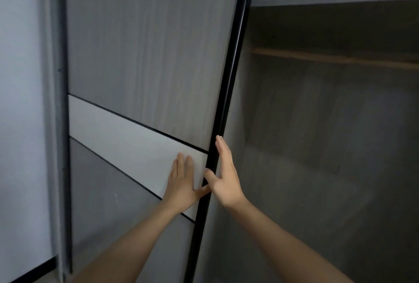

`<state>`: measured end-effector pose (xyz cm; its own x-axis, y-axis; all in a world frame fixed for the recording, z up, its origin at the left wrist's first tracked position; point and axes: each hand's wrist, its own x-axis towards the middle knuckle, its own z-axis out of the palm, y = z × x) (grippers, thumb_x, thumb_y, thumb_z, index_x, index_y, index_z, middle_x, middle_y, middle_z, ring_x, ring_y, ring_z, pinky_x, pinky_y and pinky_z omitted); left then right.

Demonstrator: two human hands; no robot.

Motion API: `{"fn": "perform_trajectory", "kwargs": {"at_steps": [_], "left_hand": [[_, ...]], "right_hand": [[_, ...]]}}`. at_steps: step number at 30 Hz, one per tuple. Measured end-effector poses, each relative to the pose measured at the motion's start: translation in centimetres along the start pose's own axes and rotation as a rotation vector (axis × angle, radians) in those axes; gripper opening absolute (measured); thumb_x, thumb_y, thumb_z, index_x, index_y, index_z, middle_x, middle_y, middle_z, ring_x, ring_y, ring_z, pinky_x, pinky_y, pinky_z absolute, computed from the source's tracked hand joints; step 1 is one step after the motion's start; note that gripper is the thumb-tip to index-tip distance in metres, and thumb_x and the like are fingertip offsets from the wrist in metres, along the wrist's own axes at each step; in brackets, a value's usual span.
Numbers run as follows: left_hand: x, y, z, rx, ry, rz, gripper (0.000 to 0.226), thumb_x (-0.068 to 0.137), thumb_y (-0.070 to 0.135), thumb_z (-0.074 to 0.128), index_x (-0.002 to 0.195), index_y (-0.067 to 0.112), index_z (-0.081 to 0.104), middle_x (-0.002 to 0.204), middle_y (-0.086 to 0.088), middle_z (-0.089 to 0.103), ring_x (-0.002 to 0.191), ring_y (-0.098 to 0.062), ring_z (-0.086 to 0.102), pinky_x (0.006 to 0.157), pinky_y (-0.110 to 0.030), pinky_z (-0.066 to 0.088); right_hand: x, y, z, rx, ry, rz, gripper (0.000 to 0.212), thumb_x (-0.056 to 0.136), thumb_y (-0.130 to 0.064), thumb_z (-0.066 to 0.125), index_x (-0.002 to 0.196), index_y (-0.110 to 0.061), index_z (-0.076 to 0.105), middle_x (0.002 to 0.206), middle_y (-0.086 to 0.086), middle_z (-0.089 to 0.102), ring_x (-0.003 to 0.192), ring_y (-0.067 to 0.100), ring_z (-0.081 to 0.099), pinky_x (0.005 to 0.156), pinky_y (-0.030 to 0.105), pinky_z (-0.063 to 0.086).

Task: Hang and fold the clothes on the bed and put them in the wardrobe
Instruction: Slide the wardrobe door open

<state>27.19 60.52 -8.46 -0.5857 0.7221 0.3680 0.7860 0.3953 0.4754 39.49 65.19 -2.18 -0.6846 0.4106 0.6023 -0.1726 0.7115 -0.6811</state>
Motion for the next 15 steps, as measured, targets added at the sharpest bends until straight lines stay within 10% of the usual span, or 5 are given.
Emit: {"fn": "perform_trajectory", "kwargs": {"at_steps": [5, 15], "left_hand": [[1.1, -1.2, -0.8, 0.029, 0.042, -0.065, 0.097, 0.089, 0.052, 0.049, 0.147, 0.006, -0.013, 0.154, -0.018, -0.02, 0.144, -0.031, -0.01, 0.116, -0.042, 0.01], [2.5, -3.0, -2.2, -0.005, -0.02, -0.145, 0.092, 0.093, 0.052, 0.043, 0.147, 0.007, -0.016, 0.154, -0.017, -0.019, 0.144, -0.03, -0.002, 0.115, -0.045, 0.015]], "right_hand": [[2.1, -0.2, 0.8, -0.134, -0.102, 0.063, 0.075, 0.085, 0.002, 0.05, 0.149, -0.023, 0.017, 0.157, -0.006, 0.01, 0.137, -0.005, 0.007, 0.097, -0.006, 0.006], [3.0, -0.4, 1.7, -0.419, -0.17, 0.082, 0.073, 0.087, -0.015, 0.055, 0.149, -0.029, 0.018, 0.158, -0.007, 0.003, 0.145, 0.012, -0.002, 0.118, 0.042, 0.007]]}}
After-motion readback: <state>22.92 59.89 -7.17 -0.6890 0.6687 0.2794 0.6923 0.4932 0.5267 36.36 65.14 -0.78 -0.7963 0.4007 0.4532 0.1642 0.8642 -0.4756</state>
